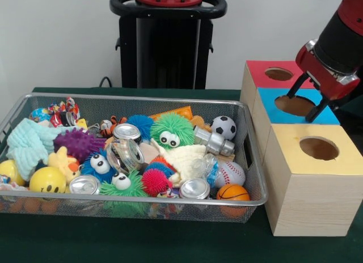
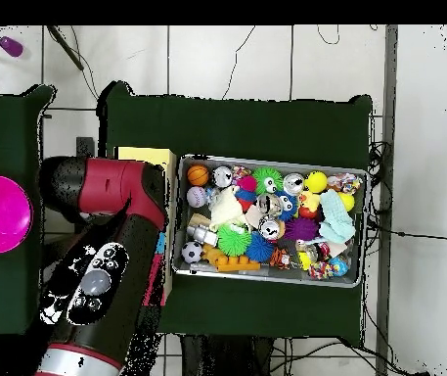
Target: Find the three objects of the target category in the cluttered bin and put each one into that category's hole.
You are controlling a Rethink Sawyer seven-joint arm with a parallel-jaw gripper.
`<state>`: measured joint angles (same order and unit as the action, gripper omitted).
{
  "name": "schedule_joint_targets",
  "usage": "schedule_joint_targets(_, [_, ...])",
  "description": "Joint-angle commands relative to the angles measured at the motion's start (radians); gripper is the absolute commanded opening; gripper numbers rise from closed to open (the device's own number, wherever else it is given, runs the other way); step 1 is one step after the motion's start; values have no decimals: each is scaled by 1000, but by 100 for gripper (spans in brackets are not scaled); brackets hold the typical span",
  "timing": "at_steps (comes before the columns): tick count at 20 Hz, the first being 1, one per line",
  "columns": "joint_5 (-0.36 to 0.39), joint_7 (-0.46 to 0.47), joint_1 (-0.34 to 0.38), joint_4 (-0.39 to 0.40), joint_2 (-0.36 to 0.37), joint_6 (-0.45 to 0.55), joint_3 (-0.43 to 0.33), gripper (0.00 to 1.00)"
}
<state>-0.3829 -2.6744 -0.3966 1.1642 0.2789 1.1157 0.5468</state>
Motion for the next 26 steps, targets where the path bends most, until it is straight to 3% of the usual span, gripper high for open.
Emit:
schedule_joint_targets(1, [40, -7, 22, 63, 8, -49, -128, 100])
schedule_joint_targets(7, [50, 21, 28, 83, 26, -51, -140, 100])
schedule_joint_targets(11, [107, 186, 59, 158, 91, -94, -164, 100])
schedule_joint_targets(16, [224, 445, 164, 248, 181, -223, -232, 100])
schedule_joint_targets(19, [291, 459, 209, 315, 197, -353, -286, 100])
schedule_joint_targets(20, [304, 484, 247, 390, 224, -469, -341, 100])
schedule_joint_targets(22, [350, 481, 296, 438, 235, -564, -387, 100])
schedule_joint_targets(26, [440, 487, 379, 464, 236, -650, -474, 100])
